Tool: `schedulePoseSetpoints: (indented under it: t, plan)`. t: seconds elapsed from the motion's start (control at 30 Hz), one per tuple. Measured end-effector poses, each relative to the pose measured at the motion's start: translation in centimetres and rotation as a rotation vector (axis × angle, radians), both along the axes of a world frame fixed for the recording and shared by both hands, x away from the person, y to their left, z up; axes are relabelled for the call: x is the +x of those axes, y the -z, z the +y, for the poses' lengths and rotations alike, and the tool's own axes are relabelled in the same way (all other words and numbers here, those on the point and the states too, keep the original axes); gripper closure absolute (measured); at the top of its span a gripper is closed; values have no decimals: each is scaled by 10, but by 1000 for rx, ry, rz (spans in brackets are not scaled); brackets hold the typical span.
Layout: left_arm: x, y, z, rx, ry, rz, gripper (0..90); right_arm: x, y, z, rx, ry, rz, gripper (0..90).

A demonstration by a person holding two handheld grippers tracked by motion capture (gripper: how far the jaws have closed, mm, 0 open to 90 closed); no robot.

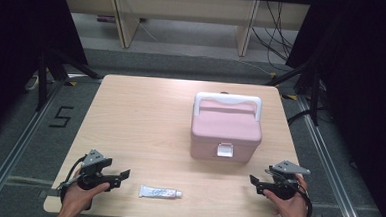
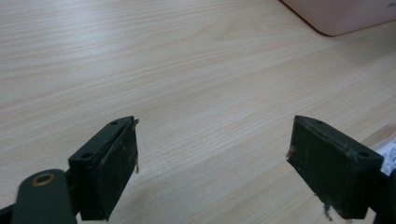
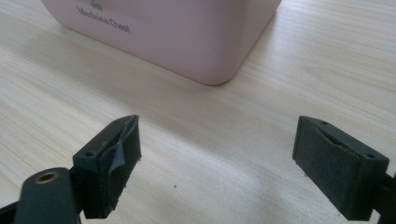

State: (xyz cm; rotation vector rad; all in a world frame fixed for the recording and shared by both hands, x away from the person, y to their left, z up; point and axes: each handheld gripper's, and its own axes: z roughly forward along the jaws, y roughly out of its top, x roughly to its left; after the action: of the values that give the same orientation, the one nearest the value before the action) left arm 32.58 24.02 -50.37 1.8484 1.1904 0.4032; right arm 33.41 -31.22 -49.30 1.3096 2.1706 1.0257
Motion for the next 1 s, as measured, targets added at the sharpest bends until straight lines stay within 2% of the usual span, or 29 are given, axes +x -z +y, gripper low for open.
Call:
schedulePoseSetpoints:
  t: [0.03, 0.07, 0.17, 0.2, 0.23, 0.3, 0.33, 0.37, 0.4, 0.43, 0.47, 0.5, 0.6, 0.63, 0.67, 0.7, 0.73, 0.77, 0.8, 0.83, 0.87, 0.97, 1.0]
  plan:
    - [0, 0, 0, 0, 0, 0, 151, 0, 0, 0, 0, 0, 0, 165]
    - [0, 0, 0, 3, 5, 11, 151, 0, 0, 1, 8, -11, 19, 186]
    - [0, 0, 1, 9, 4, 11, 151, -1, 0, 1, -11, -18, 8, 190]
    - [0, -1, 1, 12, 1, 13, 151, 0, 1, 2, -8, -30, 18, 191]
    - [0, 0, 0, 6, 1, 6, 151, -2, 1, 4, 2, -19, 28, 199]
    - [0, 0, 0, 9, 5, 12, 151, -2, 0, 4, -18, -44, 18, 246]
    - [0, 0, 1, 11, 10, 13, 151, -3, 0, 5, -13, -52, 31, 267]
    - [0, 0, 1, 14, 10, 13, 151, -4, -1, 7, -15, -51, 37, 269]
    - [0, 0, 0, 11, 10, 14, 151, -4, -1, 9, -42, -57, 30, 267]
    - [1, -1, 3, 45, 30, 22, 151, -4, -1, 9, -42, -57, 30, 267]
    - [1, -1, 3, 47, 31, 23, 151, -3, -1, 8, -64, -75, 14, 267]
    - [1, 0, 1, 12, 9, 15, 151, -4, 0, 10, -53, -71, 24, 267]
    - [0, 0, 1, 26, 17, 18, 151, -3, 0, 8, -71, -75, 18, 266]
    - [0, -1, 4, 54, 33, 26, 151, -5, 0, 10, -45, -68, 39, 267]
    - [0, 0, 1, 20, 8, 20, 151, -5, 0, 10, -48, -69, 33, 277]
    - [0, 0, 1, 20, 8, 20, 152, -5, 0, 10, -48, -69, 33, 277]
    - [0, 1, 0, 16, 3, 13, 152, -4, 0, 10, -63, -90, 11, 286]
    - [0, -1, 3, 55, 28, 31, 152, -5, 0, 12, -57, -91, 17, 291]
    - [0, 0, 3, 47, 23, 22, 152, -3, 0, 12, -70, -118, 6, 296]
    - [0, 0, 3, 47, 23, 22, 152, -3, 0, 12, -70, -118, 6, 296]
    - [0, -1, 3, 50, 17, 27, 152, -6, -1, 15, -55, -105, 42, 301]
    - [0, 0, 2, 28, 7, 18, 152, -6, -1, 17, -57, -119, 43, 302]
    - [0, 0, 3, 47, 19, 22, 152, -5, -1, 18, -74, -140, 29, 303]
